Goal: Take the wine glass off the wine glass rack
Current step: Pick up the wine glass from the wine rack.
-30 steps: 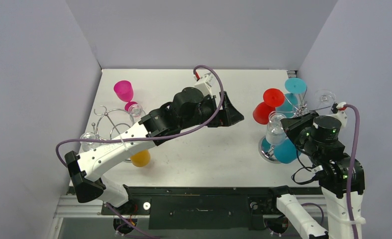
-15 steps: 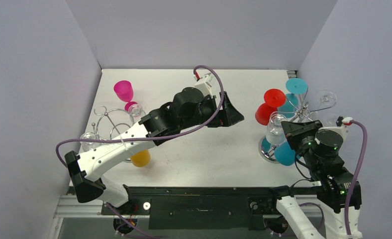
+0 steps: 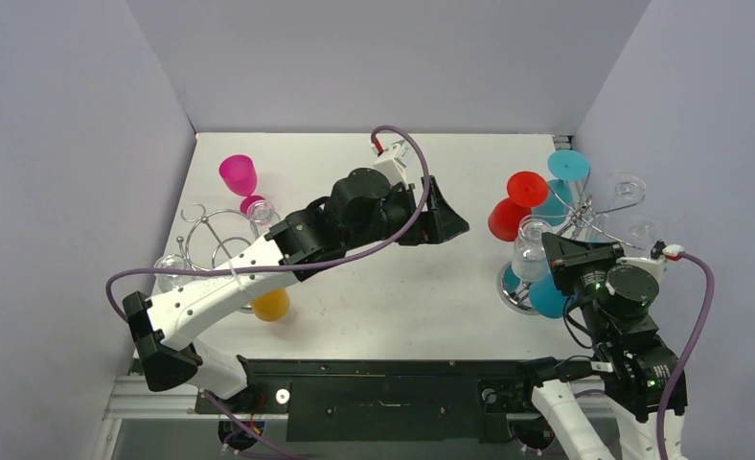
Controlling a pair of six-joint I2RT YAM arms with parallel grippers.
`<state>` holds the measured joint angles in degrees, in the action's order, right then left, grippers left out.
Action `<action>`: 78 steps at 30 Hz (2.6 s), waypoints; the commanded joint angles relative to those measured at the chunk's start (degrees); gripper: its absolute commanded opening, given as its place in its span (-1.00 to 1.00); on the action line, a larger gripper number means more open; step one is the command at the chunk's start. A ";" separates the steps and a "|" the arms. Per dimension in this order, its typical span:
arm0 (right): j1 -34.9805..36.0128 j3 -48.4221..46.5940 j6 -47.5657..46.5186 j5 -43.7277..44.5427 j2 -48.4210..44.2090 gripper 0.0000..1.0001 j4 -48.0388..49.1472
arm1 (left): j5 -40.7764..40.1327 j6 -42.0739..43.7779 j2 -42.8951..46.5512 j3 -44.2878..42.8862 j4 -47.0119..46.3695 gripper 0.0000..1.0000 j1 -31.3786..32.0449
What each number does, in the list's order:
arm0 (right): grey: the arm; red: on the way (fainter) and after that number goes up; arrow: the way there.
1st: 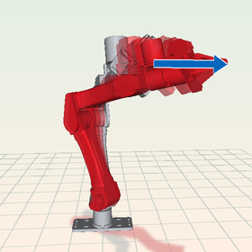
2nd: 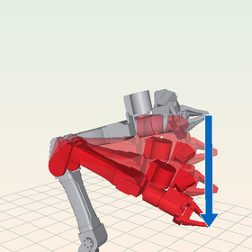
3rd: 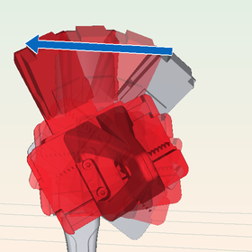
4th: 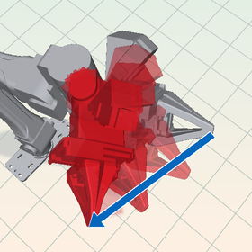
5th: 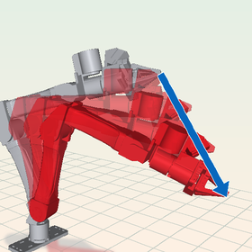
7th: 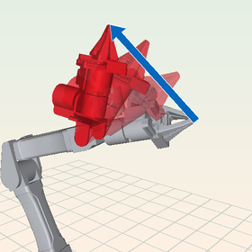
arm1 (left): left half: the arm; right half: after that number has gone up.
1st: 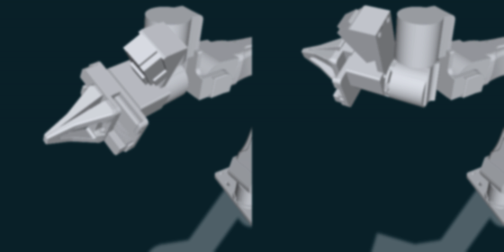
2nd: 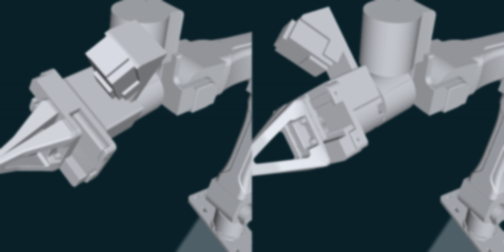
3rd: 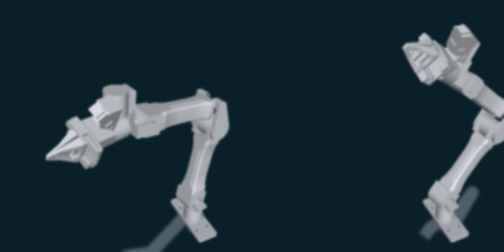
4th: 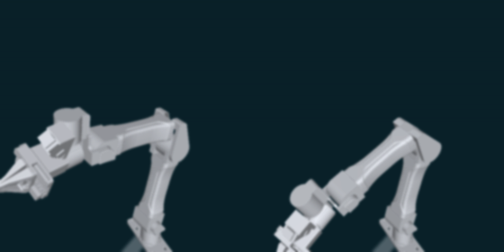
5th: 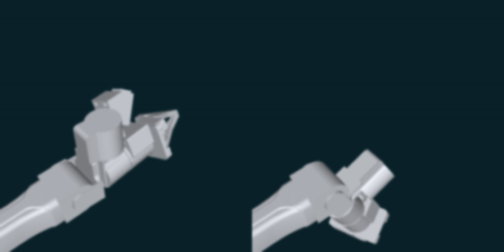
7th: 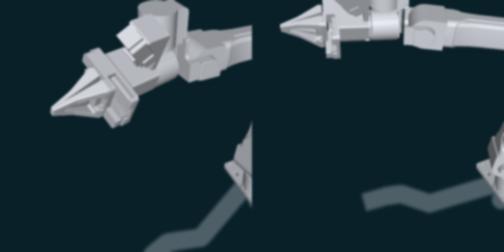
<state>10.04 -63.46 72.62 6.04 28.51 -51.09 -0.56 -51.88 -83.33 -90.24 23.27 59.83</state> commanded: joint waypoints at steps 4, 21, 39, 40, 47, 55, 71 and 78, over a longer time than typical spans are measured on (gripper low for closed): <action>-0.38 2.53 5.00 1.16 -2.51 -1.00 8.84 | 0.38 0.37 2.58 0.51 -2.89 0.53 -0.46; -0.38 6.32 9.19 0.64 -4.50 -1.00 15.35 | 0.56 0.37 2.80 1.48 -3.84 0.54 -1.01; -0.38 6.53 10.15 1.54 -2.71 -1.00 18.19 | 0.56 0.13 3.70 2.61 -4.67 0.54 -1.86; -0.38 6.56 10.12 1.57 -2.56 -1.00 18.34 | 0.56 0.16 3.70 2.61 -4.64 0.54 -1.88; -0.38 6.48 9.91 2.18 -1.07 -1.00 19.64 | 1.90 0.29 4.08 2.98 -4.57 0.54 -2.12; -0.38 5.20 8.73 4.96 -0.61 -1.00 18.84 | 2.16 0.29 4.39 3.29 -4.72 0.54 -2.47; -0.38 1.56 6.24 8.79 -0.90 -1.00 14.54 | 3.10 0.20 3.79 3.39 -5.06 0.54 -2.95; -0.38 1.08 5.96 9.37 -1.37 -1.00 13.14 | 3.25 0.15 3.74 3.40 -5.10 0.54 -2.93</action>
<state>10.04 -58.87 78.83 13.37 27.86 -42.17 1.85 -51.88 -81.21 -87.11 21.56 57.25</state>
